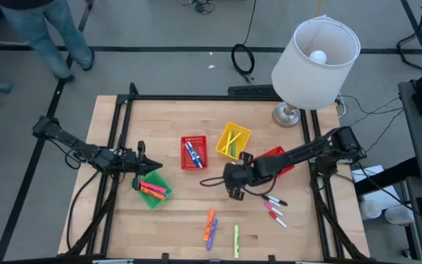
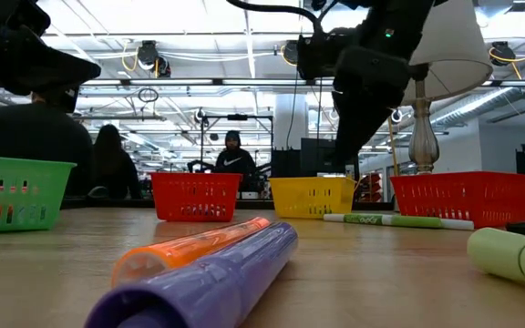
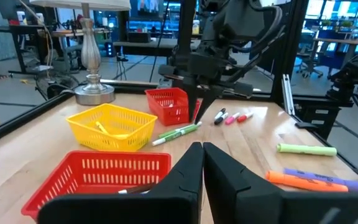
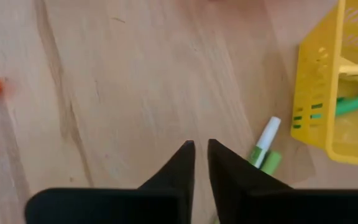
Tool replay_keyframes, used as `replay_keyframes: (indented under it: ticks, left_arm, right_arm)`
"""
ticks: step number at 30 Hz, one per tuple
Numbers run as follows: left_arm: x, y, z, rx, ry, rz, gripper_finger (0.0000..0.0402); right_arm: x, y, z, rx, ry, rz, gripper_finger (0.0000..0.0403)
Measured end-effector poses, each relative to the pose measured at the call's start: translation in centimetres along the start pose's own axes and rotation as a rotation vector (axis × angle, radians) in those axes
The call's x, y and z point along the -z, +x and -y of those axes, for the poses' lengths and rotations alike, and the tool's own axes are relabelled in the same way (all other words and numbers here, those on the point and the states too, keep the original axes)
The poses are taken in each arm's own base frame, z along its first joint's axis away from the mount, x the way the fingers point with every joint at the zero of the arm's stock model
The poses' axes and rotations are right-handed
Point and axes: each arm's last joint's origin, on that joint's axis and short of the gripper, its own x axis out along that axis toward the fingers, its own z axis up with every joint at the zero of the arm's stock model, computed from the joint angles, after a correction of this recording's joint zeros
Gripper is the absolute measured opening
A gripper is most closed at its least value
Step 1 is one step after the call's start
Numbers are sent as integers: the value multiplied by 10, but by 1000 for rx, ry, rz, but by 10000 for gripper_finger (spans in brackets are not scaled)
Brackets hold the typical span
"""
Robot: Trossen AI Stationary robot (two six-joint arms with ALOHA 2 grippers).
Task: Pick & Place Markers
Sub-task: Put the green marker pen into the left red bin
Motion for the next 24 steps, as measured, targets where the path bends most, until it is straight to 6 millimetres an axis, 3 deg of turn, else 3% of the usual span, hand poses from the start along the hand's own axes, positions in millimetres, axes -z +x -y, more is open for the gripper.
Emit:
replay_keyframes:
  ticks: [12,24]
  left_arm:
    - [0,0,0,1,0,-2,21]
    - [1,0,0,1,3,-8,21]
  right_arm:
    - [-4,6,10,15,54,4,159]
    - [18,37,45,87,152,-70,169]
